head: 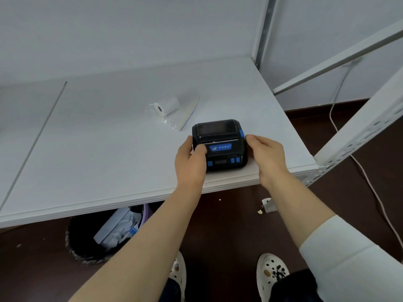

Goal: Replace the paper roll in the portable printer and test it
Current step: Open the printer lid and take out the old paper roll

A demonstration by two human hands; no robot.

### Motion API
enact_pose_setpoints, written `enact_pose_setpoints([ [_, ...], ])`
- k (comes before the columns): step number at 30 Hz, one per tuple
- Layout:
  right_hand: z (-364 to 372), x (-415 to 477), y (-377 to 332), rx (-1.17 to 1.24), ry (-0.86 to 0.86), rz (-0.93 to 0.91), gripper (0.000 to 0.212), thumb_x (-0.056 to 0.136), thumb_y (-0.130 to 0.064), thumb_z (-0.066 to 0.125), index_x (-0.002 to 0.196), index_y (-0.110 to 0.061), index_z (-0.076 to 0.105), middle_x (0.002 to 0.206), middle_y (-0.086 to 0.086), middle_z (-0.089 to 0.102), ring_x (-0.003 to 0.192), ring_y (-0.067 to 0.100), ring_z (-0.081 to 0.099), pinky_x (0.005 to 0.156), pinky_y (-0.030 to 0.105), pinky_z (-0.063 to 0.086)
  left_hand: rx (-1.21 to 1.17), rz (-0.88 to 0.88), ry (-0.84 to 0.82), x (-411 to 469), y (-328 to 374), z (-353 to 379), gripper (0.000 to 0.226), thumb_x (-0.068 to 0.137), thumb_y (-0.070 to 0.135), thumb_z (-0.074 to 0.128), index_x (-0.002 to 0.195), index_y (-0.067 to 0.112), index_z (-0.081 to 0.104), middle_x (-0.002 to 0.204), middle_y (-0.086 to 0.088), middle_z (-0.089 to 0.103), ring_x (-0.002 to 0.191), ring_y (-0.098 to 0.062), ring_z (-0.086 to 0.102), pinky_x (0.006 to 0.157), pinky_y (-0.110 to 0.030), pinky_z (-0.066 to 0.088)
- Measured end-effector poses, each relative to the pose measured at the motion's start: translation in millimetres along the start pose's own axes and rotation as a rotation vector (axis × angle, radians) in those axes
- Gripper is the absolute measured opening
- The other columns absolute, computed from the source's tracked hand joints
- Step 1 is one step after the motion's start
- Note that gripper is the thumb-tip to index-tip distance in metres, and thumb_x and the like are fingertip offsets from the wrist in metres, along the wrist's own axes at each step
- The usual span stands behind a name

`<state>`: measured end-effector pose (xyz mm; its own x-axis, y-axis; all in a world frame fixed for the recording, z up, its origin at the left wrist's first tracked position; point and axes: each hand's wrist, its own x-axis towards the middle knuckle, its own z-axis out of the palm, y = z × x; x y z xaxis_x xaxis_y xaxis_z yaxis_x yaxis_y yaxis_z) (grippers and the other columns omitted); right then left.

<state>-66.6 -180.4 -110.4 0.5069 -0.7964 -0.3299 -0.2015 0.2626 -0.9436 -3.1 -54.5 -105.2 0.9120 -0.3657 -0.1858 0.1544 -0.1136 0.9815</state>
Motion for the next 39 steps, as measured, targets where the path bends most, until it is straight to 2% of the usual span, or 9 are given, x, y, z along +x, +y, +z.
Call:
enact_pose_setpoints([
  [1,1.9,3.2,0.8,0.011,-0.016,0.007,0.015,0.09,-0.015,0.056,0.085,-0.017,0.07,0.087,-0.002,0.069,0.101,0.023,0.065,0.096,0.034,0.051,0.01,0.015,-0.075,1.0,-0.6,-2.0,0.025,0.077,0.004,0.049,0.097,0.01,0.061,0.089,-0.001,0.064,0.08,-0.011,0.058,0.069,-0.017,0.047],
  [3,6.4,8.2,0.1,0.065,-0.043,0.033,0.016,0.089,-0.016,0.059,0.098,-0.01,0.07,0.087,-0.002,0.069,0.098,0.018,0.065,0.092,0.029,0.051,0.075,0.046,-0.235,6.2,-2.3,-7.9,0.046,0.065,0.002,0.057,0.111,0.007,0.053,0.092,0.002,0.064,0.082,-0.006,0.062,0.069,-0.013,0.051],
  [5,8.8,13.8,-0.4,0.099,-0.051,0.05,0.012,0.087,-0.015,0.062,0.093,-0.01,0.071,0.088,0.0,0.07,0.096,0.018,0.066,0.089,0.029,0.052,0.17,0.061,-0.341,12.7,-3.4,-13.5,0.057,0.065,-0.008,0.066,0.116,0.004,0.044,0.094,0.003,0.063,0.085,-0.006,0.063,0.07,-0.01,0.052],
  [7,9.5,16.6,-2.9,0.112,-0.061,0.068,0.008,0.085,-0.013,0.063,0.082,-0.014,0.07,0.086,0.001,0.07,0.094,0.019,0.066,0.088,0.03,0.052,0.251,0.071,-0.377,18.4,-5.5,-18.3,0.065,0.064,-0.01,0.074,0.117,0.005,0.039,0.101,0.002,0.064,0.09,-0.007,0.064,0.075,-0.01,0.052],
  [9,9.9,19.1,-5.0,0.137,-0.07,0.098,0.007,0.084,-0.012,0.064,0.079,-0.014,0.069,0.085,0.004,0.069,0.091,0.021,0.066,0.085,0.032,0.054,0.296,0.095,-0.379,23.3,-9.0,-19.8,0.073,0.061,-0.005,0.082,0.118,0.006,0.037,0.107,0.002,0.064,0.092,0.0,0.064,0.079,-0.009,0.052],
  [14,10.8,22.6,-8.8,0.158,-0.082,0.152,0.012,0.083,-0.011,0.063,0.071,-0.012,0.066,0.076,0.004,0.067,0.076,0.018,0.063,0.074,0.03,0.053,0.319,0.116,-0.402,32.7,-12.5,-22.2,0.085,0.057,0.002,0.087,0.125,0.007,0.035,0.108,0.012,0.061,0.085,0.022,0.058,0.073,0.0,0.045],
  [24,10.6,28.6,-10.0,0.266,-0.049,0.208,0.011,0.08,-0.004,0.065,0.07,-0.009,0.063,0.073,0.006,0.064,0.069,0.017,0.061,0.068,0.028,0.053,0.356,0.153,-0.414,36.9,-16.8,-25.1,0.092,0.054,0.009,0.089,0.13,0.02,0.038,0.108,0.019,0.06,0.09,0.024,0.055,0.079,0.0,0.045],
  [36,11.2,35.4,-10.2,0.216,-0.009,0.197,0.006,0.076,-0.001,0.067,0.074,-0.005,0.064,0.082,0.012,0.067,0.085,0.026,0.064,0.077,0.033,0.055,0.342,0.134,-0.379,37.9,-21.9,-24.9,0.093,0.051,0.01,0.091,0.128,0.022,0.041,0.114,0.013,0.063,0.097,0.016,0.058,0.085,-0.007,0.048],
  [39,11.6,34.5,-10.1,0.203,-0.005,0.187,0.006,0.077,0.0,0.066,0.074,-0.005,0.065,0.081,0.012,0.066,0.085,0.027,0.064,0.076,0.032,0.055,0.349,0.133,-0.383,38.1,-21.3,-24.8,0.092,0.052,0.011,0.091,0.128,0.021,0.04,0.111,0.016,0.062,0.094,0.02,0.057,0.082,-0.004,0.047],
])
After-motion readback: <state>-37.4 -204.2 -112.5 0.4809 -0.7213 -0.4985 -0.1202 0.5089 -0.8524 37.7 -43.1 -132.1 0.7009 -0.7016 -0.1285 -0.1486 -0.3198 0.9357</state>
